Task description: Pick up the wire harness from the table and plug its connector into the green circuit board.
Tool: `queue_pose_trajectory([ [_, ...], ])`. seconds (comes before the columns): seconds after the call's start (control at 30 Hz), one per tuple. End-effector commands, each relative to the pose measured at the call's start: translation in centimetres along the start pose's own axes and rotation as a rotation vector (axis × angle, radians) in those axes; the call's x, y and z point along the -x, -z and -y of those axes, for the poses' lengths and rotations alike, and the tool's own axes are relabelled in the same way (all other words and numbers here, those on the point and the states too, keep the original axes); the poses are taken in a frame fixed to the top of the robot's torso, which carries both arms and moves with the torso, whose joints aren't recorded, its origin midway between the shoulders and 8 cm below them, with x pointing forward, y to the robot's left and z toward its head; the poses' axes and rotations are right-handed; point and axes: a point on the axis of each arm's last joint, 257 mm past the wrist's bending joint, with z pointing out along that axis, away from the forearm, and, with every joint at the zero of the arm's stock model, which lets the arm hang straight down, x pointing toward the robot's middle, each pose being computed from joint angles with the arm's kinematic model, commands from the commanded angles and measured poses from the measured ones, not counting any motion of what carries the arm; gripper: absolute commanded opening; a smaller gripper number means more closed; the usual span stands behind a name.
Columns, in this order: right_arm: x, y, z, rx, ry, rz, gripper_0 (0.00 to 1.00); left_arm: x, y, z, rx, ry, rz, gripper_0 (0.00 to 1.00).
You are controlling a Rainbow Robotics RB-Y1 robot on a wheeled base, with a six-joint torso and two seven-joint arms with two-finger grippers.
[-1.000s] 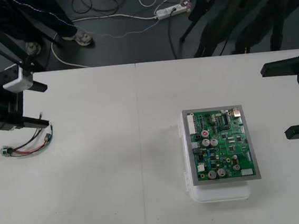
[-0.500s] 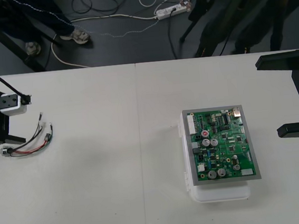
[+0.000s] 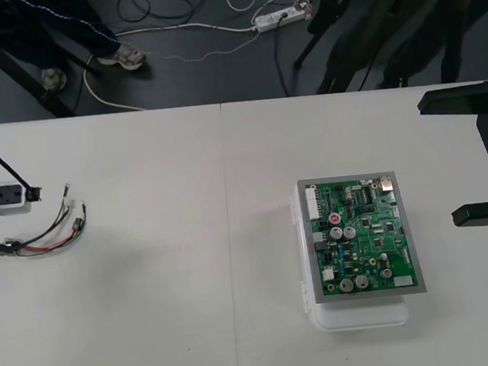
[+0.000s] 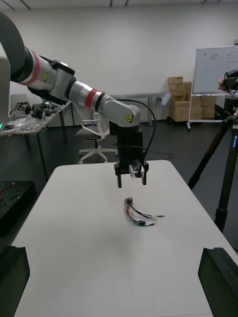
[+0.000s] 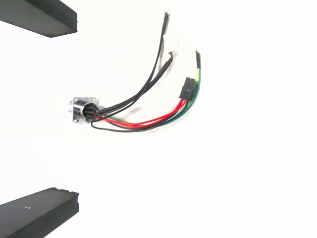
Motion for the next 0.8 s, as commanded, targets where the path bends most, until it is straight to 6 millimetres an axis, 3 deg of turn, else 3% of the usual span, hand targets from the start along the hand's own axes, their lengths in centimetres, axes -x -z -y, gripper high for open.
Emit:
queue_pose_trajectory([
  [0.03, 0.8, 0.1, -0.6, 0.000, 0.065, 0.010, 1.00, -0.4, -0.4, -1.1, 0.018, -0.122, 0.004, 0.89],
  [0.47, 0.4, 0.0, -0.6, 0.000, 0.064, -0.001, 1.00, -4.2, -2.7, -2.1, 0.015, -0.254, 0.015, 0.89],
  [0.8, 0.0, -0.1, -0.4, -0.003, 0.064, -0.012, 1.00, -6.8, -5.0, -1.7, 0.020, -0.215, 0.047, 0.89],
])
